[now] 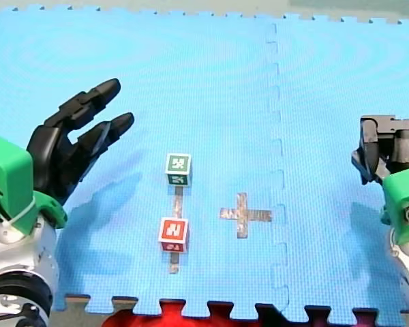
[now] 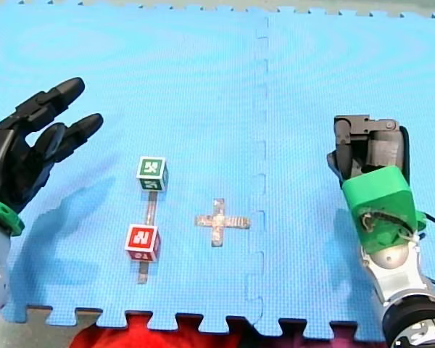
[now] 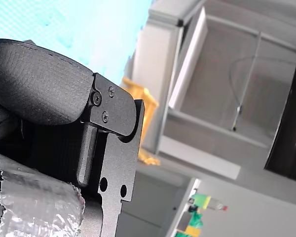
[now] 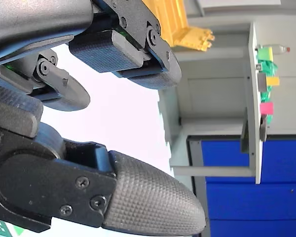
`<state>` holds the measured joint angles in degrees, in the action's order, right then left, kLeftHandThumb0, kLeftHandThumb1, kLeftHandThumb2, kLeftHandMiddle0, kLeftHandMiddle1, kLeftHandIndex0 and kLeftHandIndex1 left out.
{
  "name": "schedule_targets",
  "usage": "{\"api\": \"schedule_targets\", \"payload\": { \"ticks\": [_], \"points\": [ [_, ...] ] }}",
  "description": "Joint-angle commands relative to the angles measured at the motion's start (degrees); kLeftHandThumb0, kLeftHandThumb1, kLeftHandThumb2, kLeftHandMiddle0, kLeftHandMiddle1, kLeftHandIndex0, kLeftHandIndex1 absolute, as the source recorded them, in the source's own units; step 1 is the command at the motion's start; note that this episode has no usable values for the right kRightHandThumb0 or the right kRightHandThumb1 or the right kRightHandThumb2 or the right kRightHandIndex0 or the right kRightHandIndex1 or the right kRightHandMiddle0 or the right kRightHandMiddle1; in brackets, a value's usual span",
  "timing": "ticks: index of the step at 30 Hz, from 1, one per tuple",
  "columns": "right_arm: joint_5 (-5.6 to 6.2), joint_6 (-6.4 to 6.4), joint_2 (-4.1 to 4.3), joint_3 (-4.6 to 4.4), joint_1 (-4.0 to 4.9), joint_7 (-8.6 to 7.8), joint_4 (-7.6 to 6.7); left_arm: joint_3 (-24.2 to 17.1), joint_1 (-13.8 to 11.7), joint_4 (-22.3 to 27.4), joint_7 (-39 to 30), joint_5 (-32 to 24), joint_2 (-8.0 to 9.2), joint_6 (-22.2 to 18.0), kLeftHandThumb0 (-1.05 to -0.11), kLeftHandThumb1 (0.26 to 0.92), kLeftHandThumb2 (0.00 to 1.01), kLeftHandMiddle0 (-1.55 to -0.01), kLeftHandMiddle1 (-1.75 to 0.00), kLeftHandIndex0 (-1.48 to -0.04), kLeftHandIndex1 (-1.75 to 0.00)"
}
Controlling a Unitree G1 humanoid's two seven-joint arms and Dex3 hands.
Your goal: Stack cube left
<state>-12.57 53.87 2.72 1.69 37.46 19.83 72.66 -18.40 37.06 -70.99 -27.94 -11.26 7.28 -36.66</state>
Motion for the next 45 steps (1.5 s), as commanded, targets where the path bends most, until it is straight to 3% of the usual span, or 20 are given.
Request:
{"api": "schedule_targets", "payload": {
  "ticks": [1,45],
  "points": [
    [0.2,0.33,0.16,0.12,0.12,0.28,-0.19,-0.1,0.0,0.1,-0.2,-0.3,0.22,-0.1,-1.017,0.921,0.08,-0.67,0.0,-0.62,0.0],
    [0.71,0.42,0.04,0.67,-0.32,-0.6,-0.22,1.3,-0.6,-0.6,3.8,2.1,1.51,0.4,-1.037,0.921,0.07,-0.67,0.0,-0.63,0.0]
  ]
}}
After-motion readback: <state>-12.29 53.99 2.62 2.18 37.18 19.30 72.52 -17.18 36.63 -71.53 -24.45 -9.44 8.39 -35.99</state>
